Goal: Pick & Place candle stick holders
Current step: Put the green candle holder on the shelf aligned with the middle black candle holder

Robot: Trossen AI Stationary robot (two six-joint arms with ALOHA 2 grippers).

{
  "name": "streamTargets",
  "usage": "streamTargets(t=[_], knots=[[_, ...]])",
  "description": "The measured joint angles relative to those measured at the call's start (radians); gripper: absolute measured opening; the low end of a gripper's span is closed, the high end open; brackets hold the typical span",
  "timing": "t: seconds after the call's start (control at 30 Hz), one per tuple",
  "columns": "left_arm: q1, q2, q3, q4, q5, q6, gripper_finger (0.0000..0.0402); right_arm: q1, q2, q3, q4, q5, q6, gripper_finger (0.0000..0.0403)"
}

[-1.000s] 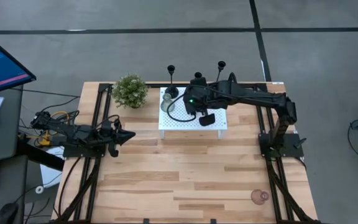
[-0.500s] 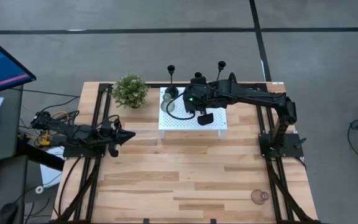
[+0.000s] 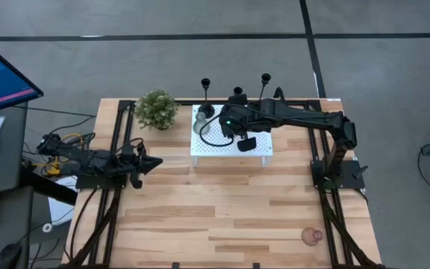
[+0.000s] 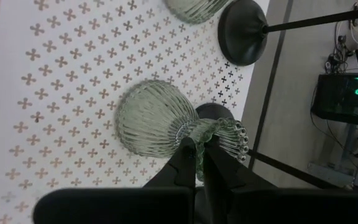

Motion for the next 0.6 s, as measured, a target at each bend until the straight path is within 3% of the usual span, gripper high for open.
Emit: streamTargets(t=[0.2, 0.6], knots=[[0.000, 0.000, 0.000, 0.000, 0.000, 0.000, 0.0012, 0.011, 0.000, 0.000, -0.008, 0.000, 0.000, 0.0010], [0.000, 0.000, 0.000, 0.000, 0.000, 0.000, 0.0012, 0.014, 0.003, -0.002, -0.005, -0.012, 0.001, 0.0096]])
